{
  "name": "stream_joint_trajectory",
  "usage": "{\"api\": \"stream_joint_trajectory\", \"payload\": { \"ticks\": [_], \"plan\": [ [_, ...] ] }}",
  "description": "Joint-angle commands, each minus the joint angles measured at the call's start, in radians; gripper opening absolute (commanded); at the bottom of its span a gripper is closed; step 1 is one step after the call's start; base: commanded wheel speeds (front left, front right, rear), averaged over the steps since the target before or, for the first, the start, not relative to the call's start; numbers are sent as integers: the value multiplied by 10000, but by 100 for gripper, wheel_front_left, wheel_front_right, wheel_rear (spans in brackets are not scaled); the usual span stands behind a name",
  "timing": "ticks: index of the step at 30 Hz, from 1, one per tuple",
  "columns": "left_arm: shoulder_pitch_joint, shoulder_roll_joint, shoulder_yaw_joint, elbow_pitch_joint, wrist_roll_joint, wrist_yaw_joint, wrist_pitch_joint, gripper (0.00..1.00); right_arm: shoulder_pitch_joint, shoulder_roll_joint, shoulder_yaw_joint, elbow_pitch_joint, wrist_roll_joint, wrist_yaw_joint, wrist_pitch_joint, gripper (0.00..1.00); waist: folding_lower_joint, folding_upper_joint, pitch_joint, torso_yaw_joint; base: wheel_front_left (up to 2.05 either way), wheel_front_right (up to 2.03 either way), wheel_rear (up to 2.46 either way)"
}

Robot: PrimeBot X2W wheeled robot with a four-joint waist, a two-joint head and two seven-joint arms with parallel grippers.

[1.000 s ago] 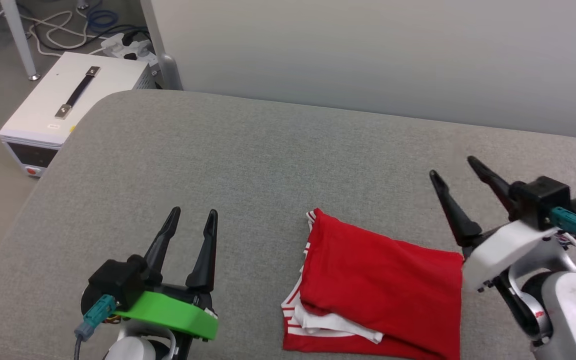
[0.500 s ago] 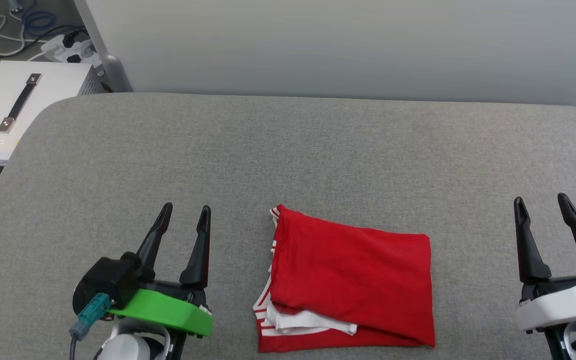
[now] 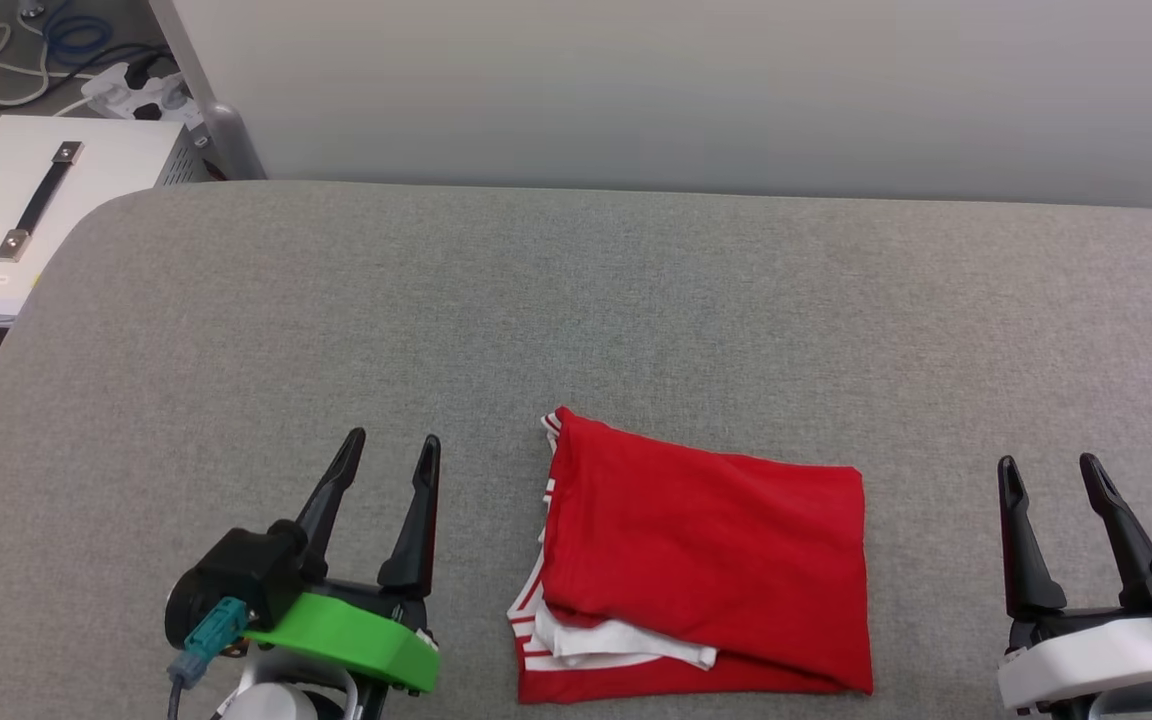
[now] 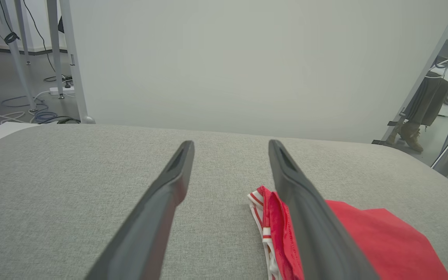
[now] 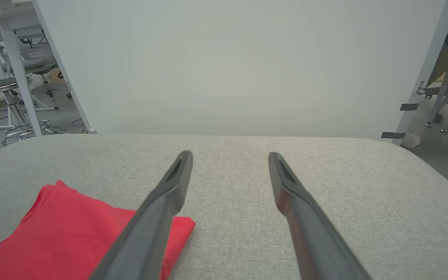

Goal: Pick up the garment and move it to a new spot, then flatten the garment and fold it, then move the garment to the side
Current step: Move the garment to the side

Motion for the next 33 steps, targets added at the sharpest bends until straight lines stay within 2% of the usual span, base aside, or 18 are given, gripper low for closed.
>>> {"api": "stream_joint_trajectory", "payload": {
  "ticks": [1,10,14,18,22,25,27,29,33],
  "plan": [
    [72,-21,6,33,48,-27,-57,100,-8,-18,13,40,11,-9,-73,100,0,0,-10,-1,0,0,0],
    [44,15,39,62,165,-27,-57,100,-54,-119,123,202,71,-9,49,100,0,0,-22,24,0,0,0],
    [-3,19,29,65,164,-27,-57,100,-100,-382,476,303,365,-9,822,100,0,0,64,43,0,0,0],
    [-104,27,31,16,173,-27,-57,100,-347,-946,1087,45,1165,-9,2500,100,0,0,215,96,0,0,0],
    [-167,-16,-9,-73,216,-27,-57,100,-718,-1424,1419,-311,2223,-9,5066,100,0,0,378,223,0,0,0],
    [-236,-41,-73,-91,228,-27,-57,100,-1000,-1353,1379,-488,3015,-9,6954,100,0,0,539,348,0,0,0],
    [-321,-45,-127,-90,238,-27,-57,100,-1156,-1046,1184,-455,3586,-9,8535,100,0,0,690,461,0,0,0],
    [-426,-73,-184,-99,250,-27,-57,100,-1297,-958,1031,-428,3601,-9,9813,100,0,0,851,605,0,0,0],
    [-665,-138,-305,-120,259,-27,-57,100,-1653,-776,724,-378,2994,-9,11235,100,0,0,1184,940,0,0,0]
  ]
}}
